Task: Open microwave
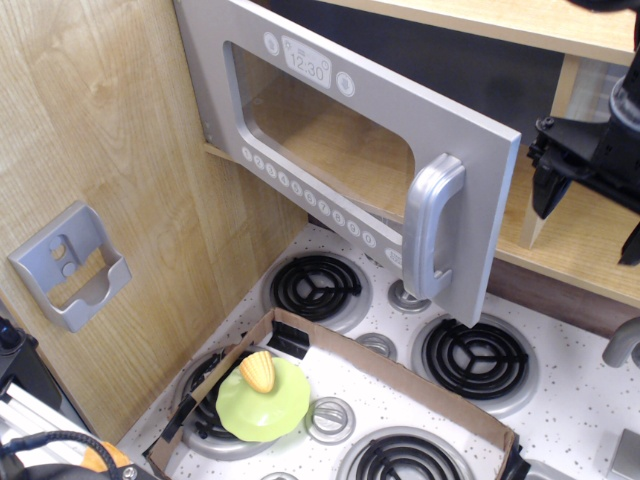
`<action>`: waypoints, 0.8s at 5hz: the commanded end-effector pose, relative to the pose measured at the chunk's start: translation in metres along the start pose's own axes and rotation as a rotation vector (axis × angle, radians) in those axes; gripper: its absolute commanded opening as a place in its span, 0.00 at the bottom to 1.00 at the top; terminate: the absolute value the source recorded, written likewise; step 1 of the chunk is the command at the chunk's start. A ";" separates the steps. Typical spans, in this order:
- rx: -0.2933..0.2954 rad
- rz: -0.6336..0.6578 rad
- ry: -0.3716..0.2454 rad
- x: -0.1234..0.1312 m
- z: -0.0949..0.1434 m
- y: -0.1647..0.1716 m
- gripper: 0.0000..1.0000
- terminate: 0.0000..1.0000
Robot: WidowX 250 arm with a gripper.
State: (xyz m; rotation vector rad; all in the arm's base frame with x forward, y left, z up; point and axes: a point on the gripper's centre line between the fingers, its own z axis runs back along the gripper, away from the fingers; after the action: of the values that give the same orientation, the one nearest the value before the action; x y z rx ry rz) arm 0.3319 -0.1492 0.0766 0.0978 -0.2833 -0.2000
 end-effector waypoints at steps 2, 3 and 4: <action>0.005 0.124 0.072 -0.053 -0.011 0.071 1.00 0.00; 0.025 0.160 0.089 -0.090 -0.017 0.089 1.00 0.00; 0.065 0.199 0.050 -0.128 -0.025 0.100 1.00 0.00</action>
State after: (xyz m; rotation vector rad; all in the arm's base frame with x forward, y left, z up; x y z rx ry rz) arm 0.2313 -0.0086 0.0223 0.1382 -0.2064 0.0100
